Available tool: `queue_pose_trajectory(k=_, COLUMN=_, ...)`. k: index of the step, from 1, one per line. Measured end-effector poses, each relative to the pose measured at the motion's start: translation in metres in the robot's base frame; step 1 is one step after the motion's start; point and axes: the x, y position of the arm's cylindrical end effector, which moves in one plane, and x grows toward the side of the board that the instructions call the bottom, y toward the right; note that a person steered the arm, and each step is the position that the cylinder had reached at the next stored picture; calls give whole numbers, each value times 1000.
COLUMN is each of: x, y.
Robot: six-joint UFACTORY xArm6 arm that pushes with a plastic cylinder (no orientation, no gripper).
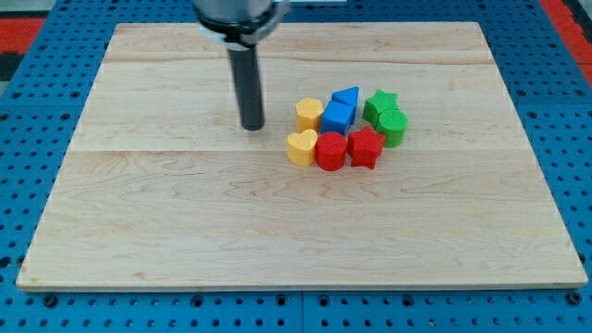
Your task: Move the yellow hexagon to the center of the board
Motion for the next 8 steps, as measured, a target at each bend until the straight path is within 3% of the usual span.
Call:
queue_pose_trajectory(k=2, x=0, y=33)
queue_pose_trajectory(k=4, x=33, y=36)
queue_pose_trajectory(k=8, x=20, y=96)
